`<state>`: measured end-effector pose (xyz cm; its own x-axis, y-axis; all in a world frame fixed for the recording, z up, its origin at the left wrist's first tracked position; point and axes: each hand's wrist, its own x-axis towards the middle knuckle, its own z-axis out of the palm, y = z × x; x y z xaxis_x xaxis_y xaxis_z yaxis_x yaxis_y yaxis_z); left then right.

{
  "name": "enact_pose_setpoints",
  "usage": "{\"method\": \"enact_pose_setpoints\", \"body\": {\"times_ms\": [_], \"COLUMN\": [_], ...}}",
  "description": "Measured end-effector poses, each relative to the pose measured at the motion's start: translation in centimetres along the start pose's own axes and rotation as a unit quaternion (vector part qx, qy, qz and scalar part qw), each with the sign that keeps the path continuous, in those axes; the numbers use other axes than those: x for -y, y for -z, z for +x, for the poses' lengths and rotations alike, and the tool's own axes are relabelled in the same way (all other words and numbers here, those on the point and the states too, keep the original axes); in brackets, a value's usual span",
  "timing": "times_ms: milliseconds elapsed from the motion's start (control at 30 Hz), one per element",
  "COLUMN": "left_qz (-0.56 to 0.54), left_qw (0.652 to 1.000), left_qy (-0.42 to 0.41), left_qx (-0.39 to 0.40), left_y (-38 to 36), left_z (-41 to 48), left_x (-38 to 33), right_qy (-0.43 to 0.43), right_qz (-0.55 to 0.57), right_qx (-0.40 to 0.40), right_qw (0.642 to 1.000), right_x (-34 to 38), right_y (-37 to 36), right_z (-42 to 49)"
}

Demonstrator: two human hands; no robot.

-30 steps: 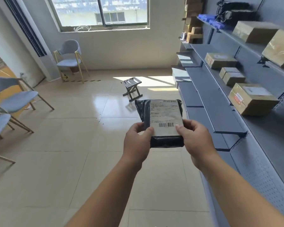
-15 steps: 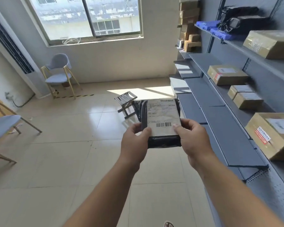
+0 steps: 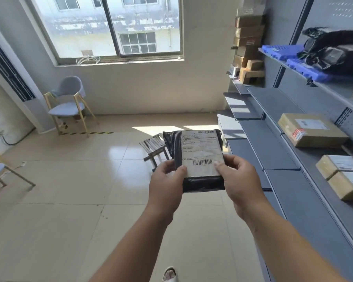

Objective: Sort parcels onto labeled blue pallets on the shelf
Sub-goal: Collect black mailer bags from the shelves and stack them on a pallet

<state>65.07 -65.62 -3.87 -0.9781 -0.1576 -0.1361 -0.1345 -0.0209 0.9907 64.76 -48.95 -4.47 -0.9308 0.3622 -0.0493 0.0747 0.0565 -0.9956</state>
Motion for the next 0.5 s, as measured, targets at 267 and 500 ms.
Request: {"method": "enact_pose_setpoints", "body": {"times_ms": [267, 500], "left_qz": [-0.006, 0.005], "left_qw": [0.998, 0.993], "left_qy": [-0.014, -0.020], "left_qx": [0.059, 0.115], "left_y": [-3.8, -10.3], "left_z": [19.0, 31.7], "left_x": [-3.7, -6.2], "right_qy": [0.006, 0.014], "right_qz": [-0.005, 0.019], "right_qx": [-0.049, -0.131], "right_qw": [0.999, 0.991], "right_x": [3.9, 5.2], "right_y": [-5.1, -6.0], "right_z": [15.8, 27.8]}}
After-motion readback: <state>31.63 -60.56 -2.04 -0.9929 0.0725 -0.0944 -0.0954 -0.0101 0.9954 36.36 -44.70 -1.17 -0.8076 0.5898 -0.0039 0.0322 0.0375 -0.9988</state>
